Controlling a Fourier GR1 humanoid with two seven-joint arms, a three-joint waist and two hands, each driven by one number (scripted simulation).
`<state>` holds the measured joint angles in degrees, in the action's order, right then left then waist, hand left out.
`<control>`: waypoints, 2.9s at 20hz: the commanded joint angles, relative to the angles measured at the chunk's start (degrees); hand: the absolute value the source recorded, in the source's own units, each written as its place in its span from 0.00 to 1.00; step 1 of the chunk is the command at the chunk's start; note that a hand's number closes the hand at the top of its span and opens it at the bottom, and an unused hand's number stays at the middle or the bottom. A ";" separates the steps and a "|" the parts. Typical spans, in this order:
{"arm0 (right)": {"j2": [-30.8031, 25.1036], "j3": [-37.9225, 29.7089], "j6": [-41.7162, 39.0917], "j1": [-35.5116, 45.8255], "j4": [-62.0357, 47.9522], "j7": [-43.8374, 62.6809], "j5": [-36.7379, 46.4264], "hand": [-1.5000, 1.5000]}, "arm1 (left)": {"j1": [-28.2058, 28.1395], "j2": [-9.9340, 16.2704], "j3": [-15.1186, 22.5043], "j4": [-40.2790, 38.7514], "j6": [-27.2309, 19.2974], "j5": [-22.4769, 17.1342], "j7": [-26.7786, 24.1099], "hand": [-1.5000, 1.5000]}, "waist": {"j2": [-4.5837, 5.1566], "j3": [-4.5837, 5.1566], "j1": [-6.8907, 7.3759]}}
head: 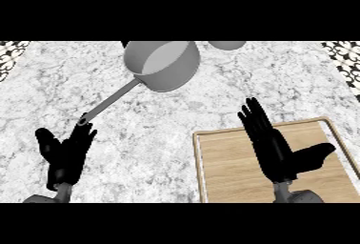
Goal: Pick the lemon from the tray and place it in the pot
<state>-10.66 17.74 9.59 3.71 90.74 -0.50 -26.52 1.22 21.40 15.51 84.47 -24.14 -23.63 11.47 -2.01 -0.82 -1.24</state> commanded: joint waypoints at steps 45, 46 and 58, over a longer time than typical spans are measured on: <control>-34.88 0.82 -51.02 17.81 1.74 -14.17 40.38 0.00 | 11.07 2.23 -12.86 5.21 7.71 6.12 -1.80 0.50 | 1.99 0.84 1.19; -36.66 0.70 -50.91 15.88 2.59 -15.76 41.79 0.00 | 10.21 4.37 -15.18 7.72 8.40 4.93 -0.48 0.50 | 1.94 0.83 1.21; -27.69 -1.50 -48.01 13.91 -3.54 -19.07 57.17 0.00 | 9.75 -2.67 -13.36 8.59 7.59 12.41 -0.45 0.50 | 2.04 0.81 1.38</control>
<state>-41.79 17.33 -38.50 16.97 89.87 -17.67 27.20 10.16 20.58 2.57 93.88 -16.55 -13.22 10.94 -0.01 -0.01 0.11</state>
